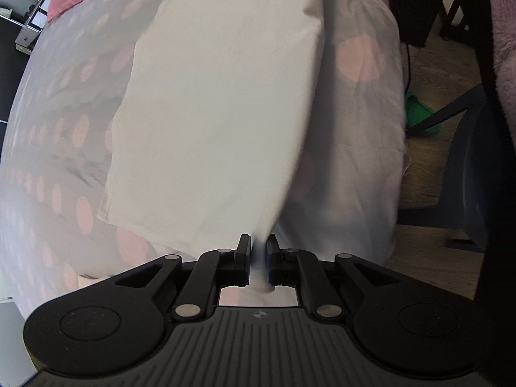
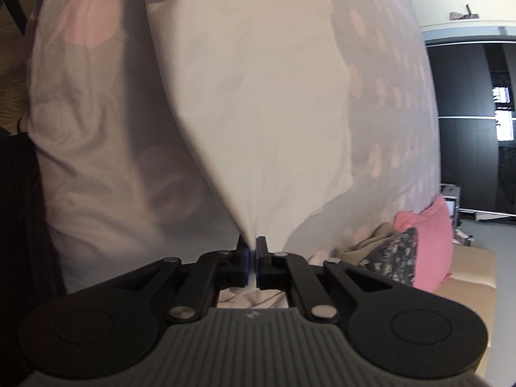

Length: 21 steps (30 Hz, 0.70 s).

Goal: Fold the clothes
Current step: 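Lay the folded white shirt on the bed and open both grippers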

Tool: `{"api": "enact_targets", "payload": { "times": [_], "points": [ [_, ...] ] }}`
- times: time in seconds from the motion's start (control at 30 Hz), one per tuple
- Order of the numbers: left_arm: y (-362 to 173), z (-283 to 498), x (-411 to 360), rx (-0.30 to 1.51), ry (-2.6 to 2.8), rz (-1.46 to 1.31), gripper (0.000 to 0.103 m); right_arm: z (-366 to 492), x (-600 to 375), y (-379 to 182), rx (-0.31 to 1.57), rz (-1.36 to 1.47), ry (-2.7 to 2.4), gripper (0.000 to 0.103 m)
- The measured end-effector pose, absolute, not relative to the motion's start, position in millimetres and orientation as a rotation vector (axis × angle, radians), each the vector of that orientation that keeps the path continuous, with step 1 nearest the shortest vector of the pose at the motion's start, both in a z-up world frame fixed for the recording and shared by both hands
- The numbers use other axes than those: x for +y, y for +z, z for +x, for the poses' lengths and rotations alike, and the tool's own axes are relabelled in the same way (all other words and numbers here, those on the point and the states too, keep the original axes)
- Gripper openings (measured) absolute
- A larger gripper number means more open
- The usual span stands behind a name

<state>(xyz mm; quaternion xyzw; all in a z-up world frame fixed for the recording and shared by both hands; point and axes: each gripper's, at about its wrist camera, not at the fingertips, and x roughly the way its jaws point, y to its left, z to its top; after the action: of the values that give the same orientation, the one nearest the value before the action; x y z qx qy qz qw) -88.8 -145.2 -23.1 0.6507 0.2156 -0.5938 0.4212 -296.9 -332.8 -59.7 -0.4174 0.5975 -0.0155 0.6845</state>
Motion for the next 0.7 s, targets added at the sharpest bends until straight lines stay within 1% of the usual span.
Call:
{"api": "enact_targets", "payload": {
  "times": [0.1, 0.33, 0.5, 0.57, 0.63, 0.7],
  "points": [
    [-13.0, -86.1, -144.3, 0.603, -1.519, 1.596, 0.008, -301.7, -329.8, -55.8, 1.351, -0.908, -0.009, 0.005],
    [14.3, -76.9, -150.3, 0.637, -1.524, 1.482, 0.008, -296.6, -335.8, -27.1, 1.367, -0.768, 0.037, 0.008],
    [28.8, -69.4, -161.8, 0.622, -1.507, 1.344, 0.008, -277.6, -360.4, 3.0, 1.247, -0.547, -0.073, 0.009],
    [29.1, -64.5, -166.9, 0.609, -1.457, 1.284, 0.008, -271.4, -369.6, 12.8, 1.176, -0.436, -0.137, 0.019],
    [28.6, -58.7, -171.7, 0.616, -1.422, 1.218, 0.008, -266.7, -379.2, 16.3, 1.115, -0.321, -0.199, 0.023],
    [26.7, -49.2, -176.9, 0.636, -1.376, 1.136, 0.008, -263.9, -391.1, 16.6, 1.052, -0.188, -0.260, 0.023]
  ]
}}
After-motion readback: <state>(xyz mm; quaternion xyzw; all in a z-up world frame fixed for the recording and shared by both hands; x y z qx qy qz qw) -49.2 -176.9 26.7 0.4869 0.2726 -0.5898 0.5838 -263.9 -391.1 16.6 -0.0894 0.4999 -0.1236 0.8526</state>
